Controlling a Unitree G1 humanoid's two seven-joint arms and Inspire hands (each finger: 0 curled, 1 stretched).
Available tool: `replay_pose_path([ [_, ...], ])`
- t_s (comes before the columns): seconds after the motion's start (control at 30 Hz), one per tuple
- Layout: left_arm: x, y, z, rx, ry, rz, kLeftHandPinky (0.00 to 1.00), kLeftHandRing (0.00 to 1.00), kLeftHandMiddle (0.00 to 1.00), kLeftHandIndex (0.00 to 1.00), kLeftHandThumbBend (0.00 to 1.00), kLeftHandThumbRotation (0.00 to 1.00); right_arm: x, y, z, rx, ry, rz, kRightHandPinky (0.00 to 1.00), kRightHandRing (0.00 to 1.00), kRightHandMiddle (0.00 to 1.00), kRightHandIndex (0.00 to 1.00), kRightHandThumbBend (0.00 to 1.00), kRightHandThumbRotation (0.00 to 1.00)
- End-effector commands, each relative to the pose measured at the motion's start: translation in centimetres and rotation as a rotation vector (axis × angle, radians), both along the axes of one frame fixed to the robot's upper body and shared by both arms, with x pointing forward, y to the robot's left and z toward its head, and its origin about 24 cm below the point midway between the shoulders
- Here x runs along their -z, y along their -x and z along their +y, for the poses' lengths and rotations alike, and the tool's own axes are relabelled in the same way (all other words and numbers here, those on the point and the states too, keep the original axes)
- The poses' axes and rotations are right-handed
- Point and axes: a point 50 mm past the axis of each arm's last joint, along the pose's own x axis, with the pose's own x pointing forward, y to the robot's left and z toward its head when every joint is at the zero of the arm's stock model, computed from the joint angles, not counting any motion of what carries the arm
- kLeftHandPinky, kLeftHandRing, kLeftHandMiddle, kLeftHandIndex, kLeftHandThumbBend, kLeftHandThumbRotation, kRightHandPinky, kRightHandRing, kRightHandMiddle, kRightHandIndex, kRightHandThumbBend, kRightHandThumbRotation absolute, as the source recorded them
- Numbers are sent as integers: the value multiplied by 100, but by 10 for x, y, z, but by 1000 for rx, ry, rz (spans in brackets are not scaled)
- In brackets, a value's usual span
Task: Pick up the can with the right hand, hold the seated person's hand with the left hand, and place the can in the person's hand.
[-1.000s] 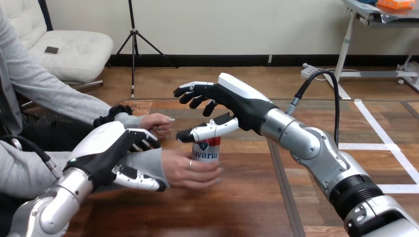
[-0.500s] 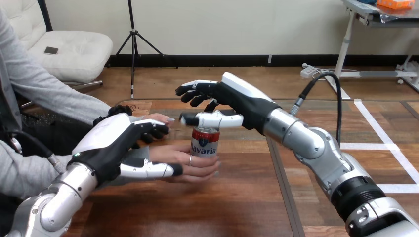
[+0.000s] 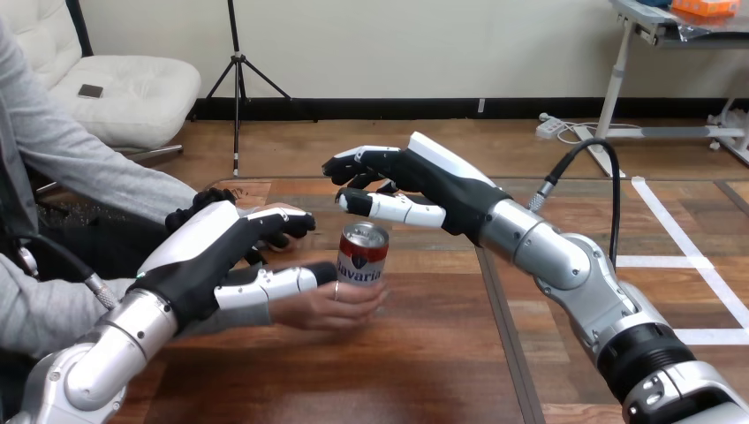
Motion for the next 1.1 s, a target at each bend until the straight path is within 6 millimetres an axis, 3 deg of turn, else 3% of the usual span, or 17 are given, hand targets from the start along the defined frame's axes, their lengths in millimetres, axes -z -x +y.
replay_pose_path([
  [0.0, -21, -10, 1, 11, 55, -82, 64, 82, 84, 83, 91, 100, -17, -3, -8, 18, -44, -64, 70, 82, 83, 81, 100, 99],
  [0.43, -22, -6, -1, 7, 112, -104, 59, 80, 84, 84, 100, 100, -16, 2, -17, 31, -87, -66, 71, 83, 84, 82, 100, 100],
  [1.07, -16, 4, -1, -64, 408, -217, 60, 86, 89, 88, 100, 100, -7, 24, -37, 105, -314, -66, 73, 85, 85, 84, 100, 100],
])
